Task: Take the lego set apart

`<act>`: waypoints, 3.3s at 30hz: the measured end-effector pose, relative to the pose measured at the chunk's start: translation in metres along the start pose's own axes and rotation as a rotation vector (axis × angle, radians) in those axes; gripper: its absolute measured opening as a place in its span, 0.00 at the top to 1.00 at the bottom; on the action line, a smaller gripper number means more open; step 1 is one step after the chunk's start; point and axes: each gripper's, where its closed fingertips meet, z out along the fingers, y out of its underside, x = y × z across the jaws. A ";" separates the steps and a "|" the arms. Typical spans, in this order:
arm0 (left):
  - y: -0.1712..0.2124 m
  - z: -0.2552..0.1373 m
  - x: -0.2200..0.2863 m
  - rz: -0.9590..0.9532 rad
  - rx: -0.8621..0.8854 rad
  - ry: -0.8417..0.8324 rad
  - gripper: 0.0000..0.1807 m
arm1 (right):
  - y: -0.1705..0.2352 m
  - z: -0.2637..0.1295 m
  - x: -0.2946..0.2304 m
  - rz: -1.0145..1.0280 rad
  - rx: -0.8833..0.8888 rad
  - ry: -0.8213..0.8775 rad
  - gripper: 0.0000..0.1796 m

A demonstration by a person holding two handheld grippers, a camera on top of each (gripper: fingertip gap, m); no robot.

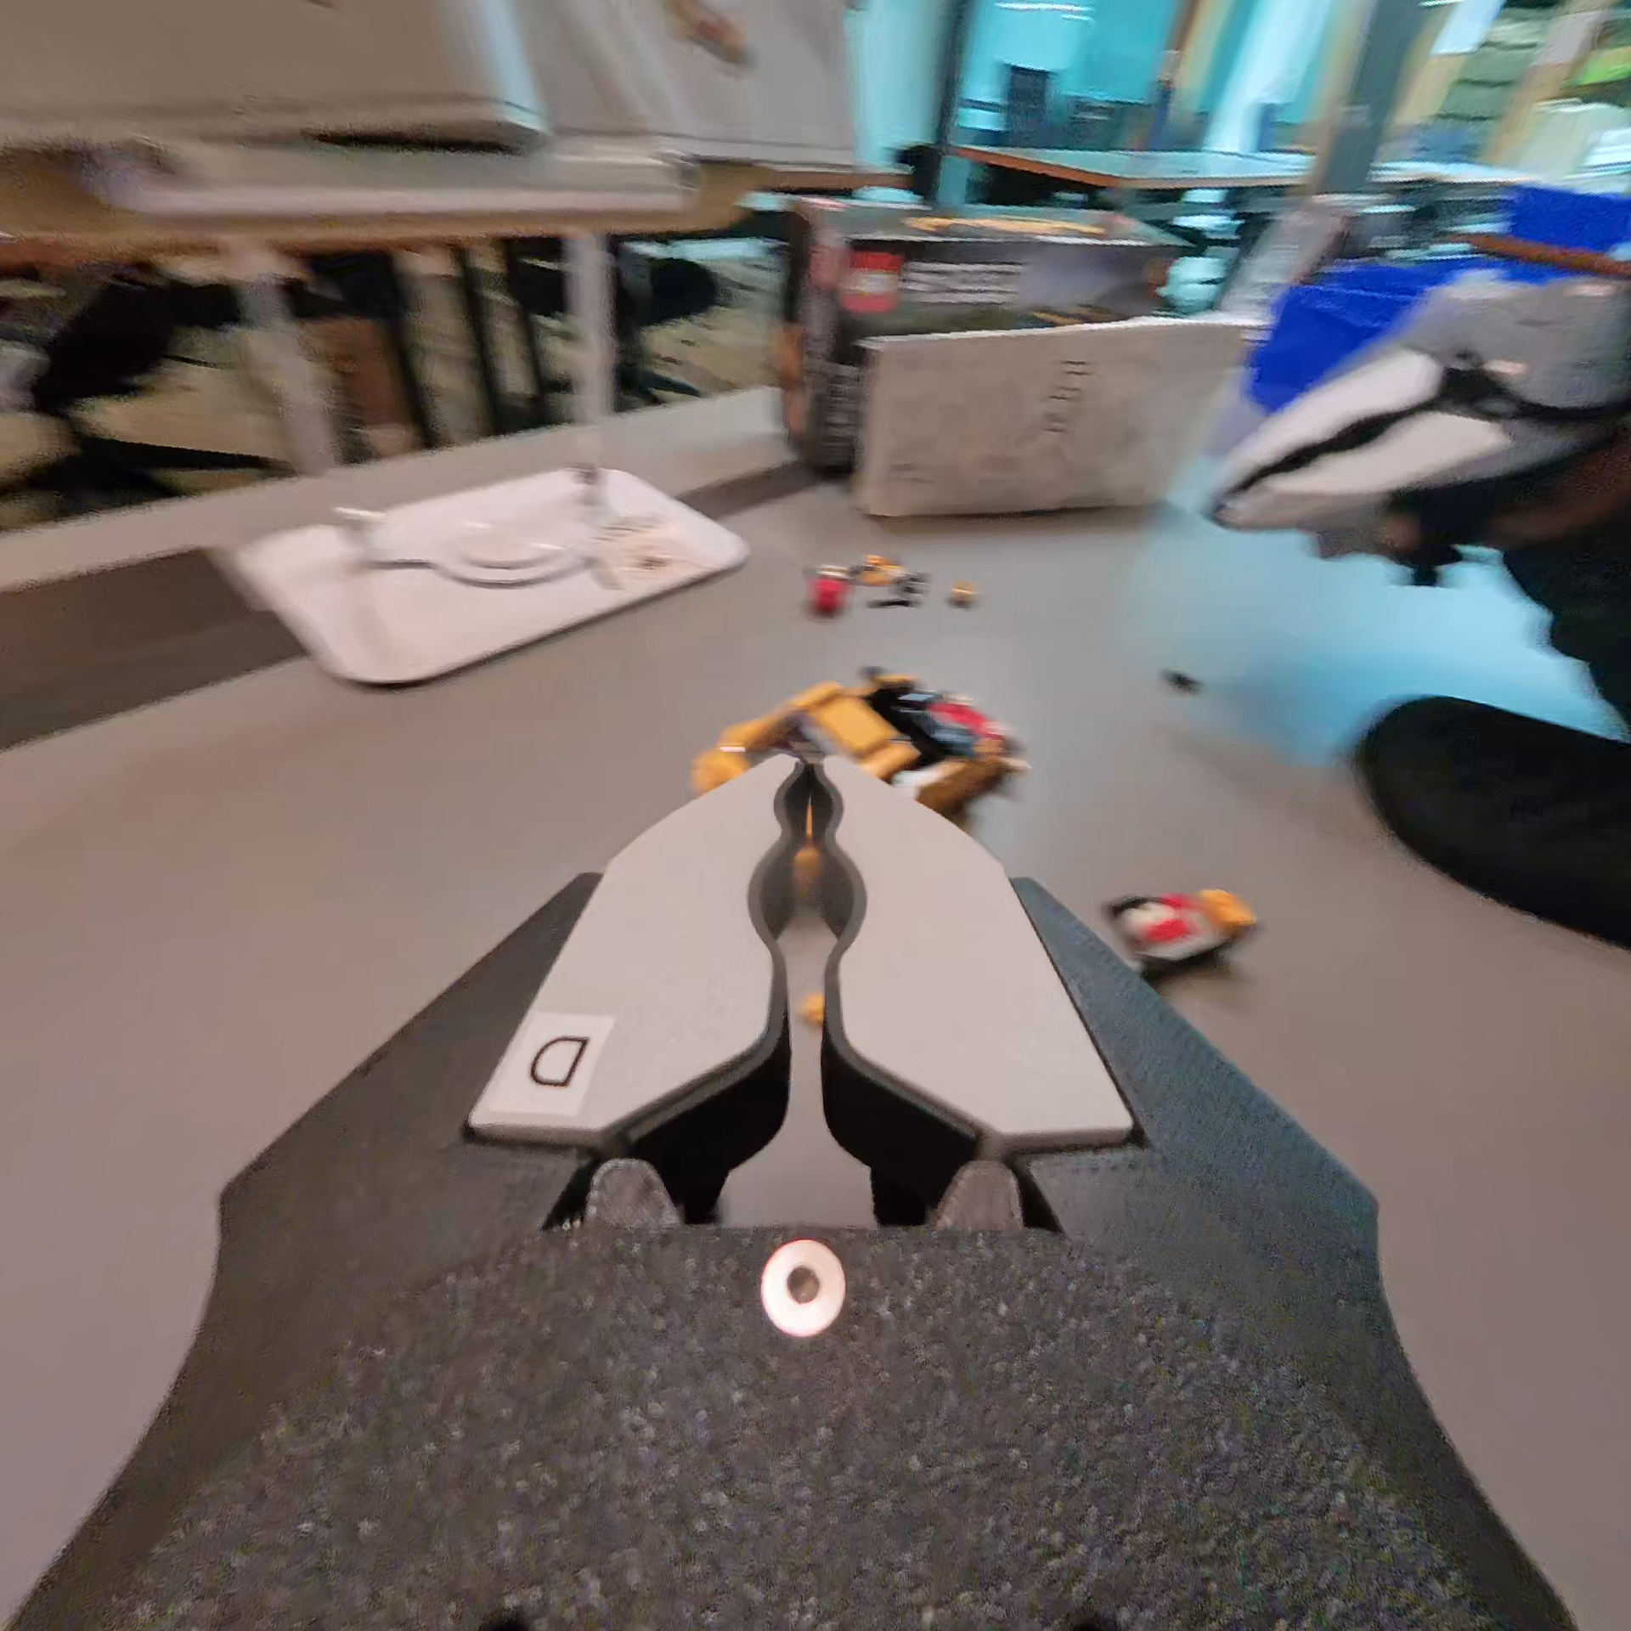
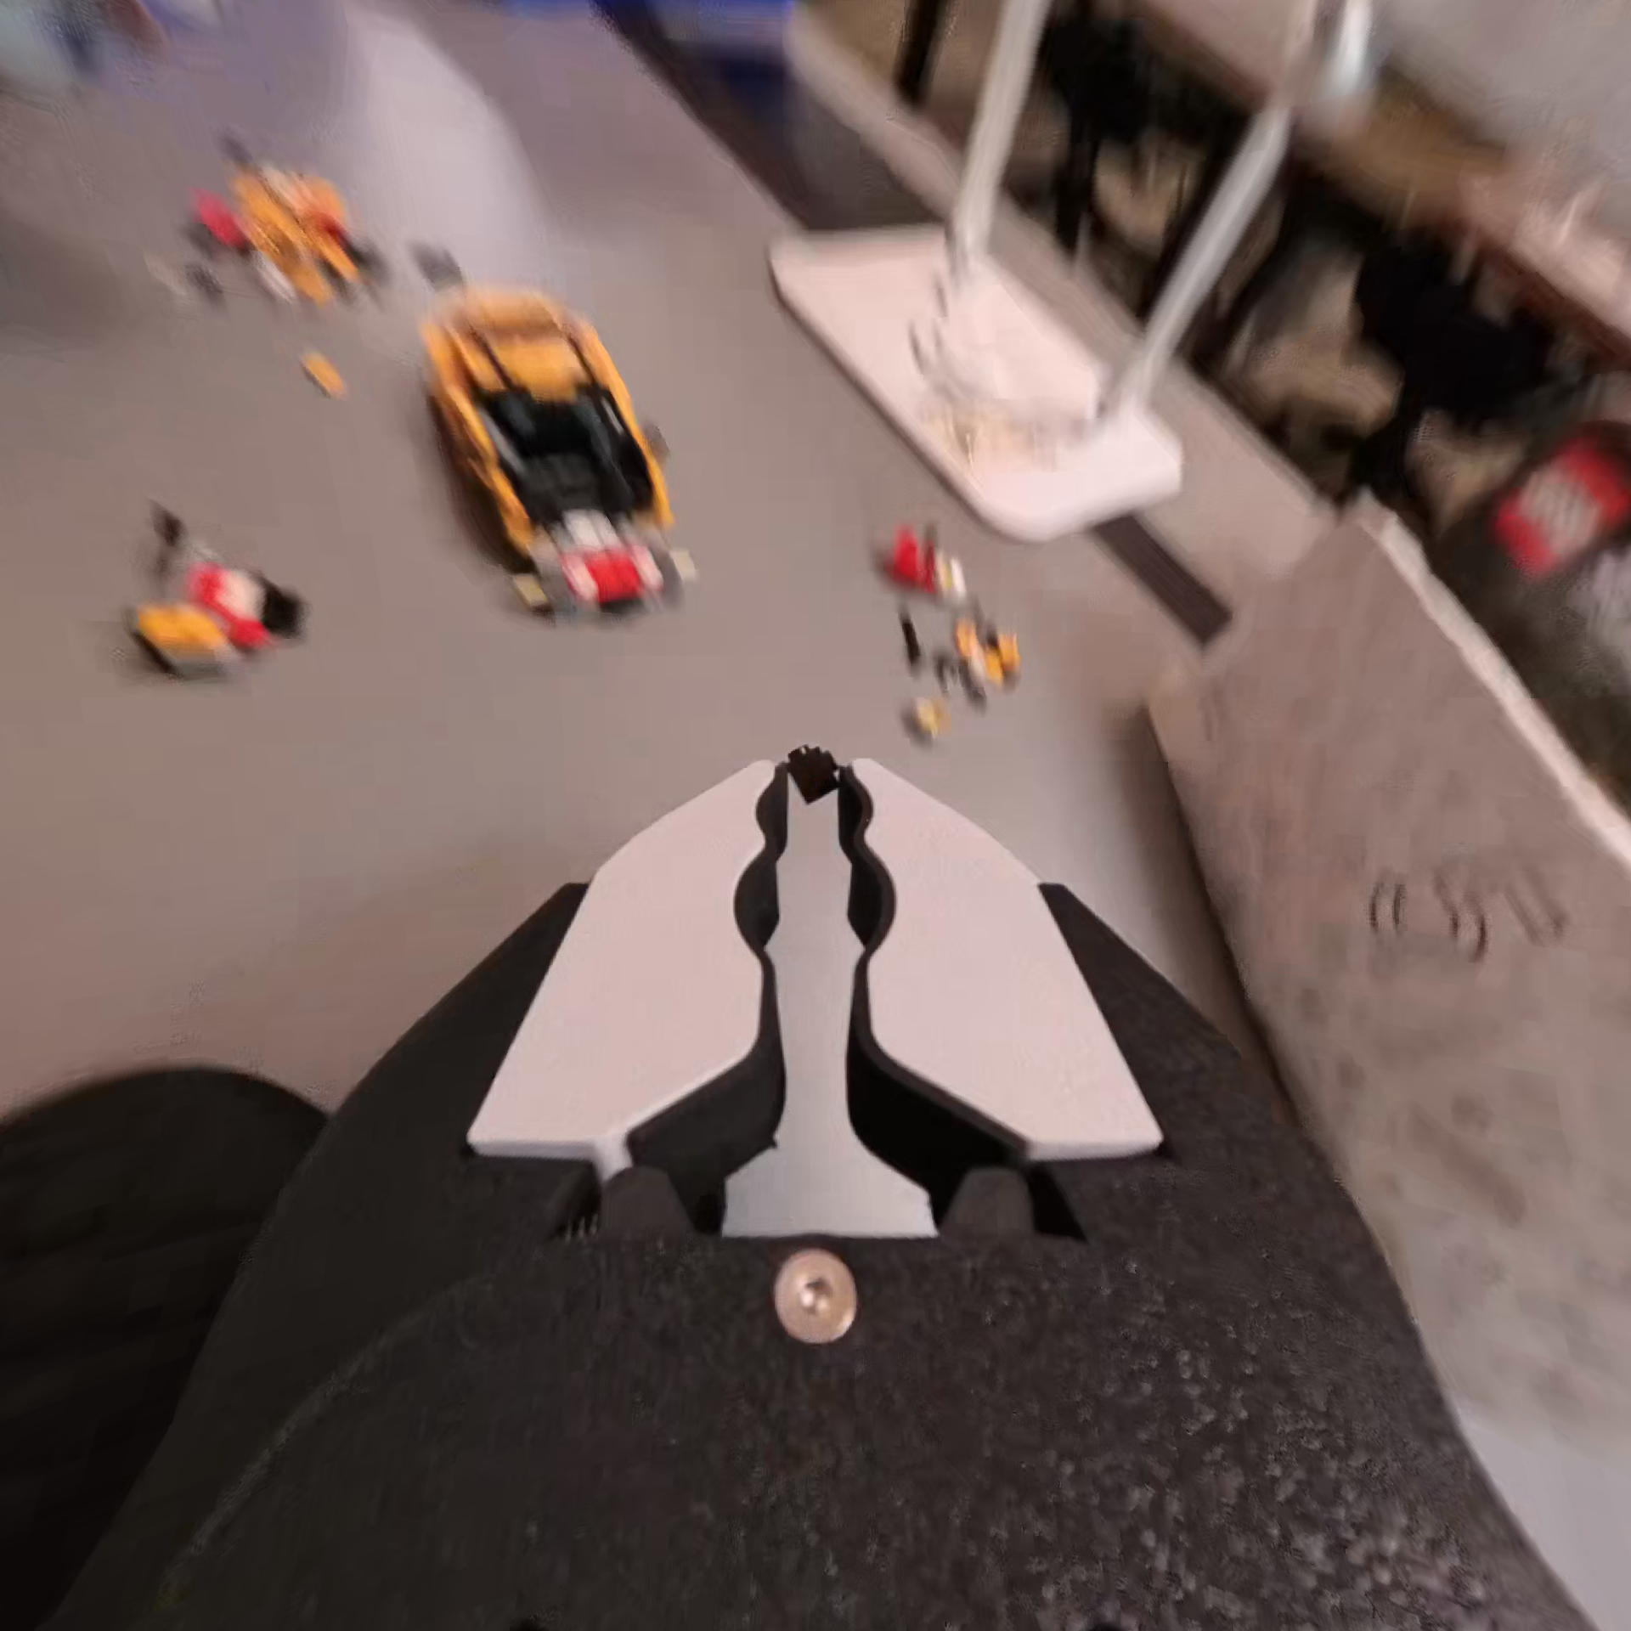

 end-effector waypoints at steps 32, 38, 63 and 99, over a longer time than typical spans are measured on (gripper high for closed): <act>-0.024 -0.046 -0.012 0.010 -0.061 -0.090 0.96 | -0.093 0.024 -0.077 -0.203 0.345 0.018 0.92; 0.020 -0.179 -0.145 0.076 -0.386 -0.777 0.95 | -0.089 0.018 -0.040 -0.034 0.356 0.107 0.92; -0.088 -0.091 -0.128 0.117 0.020 -0.526 1.00 | -0.088 0.003 -0.002 0.089 0.399 0.284 0.97; -0.182 0.154 -0.177 0.093 0.200 -0.475 1.00 | -0.065 0.000 0.032 0.206 0.398 0.403 1.00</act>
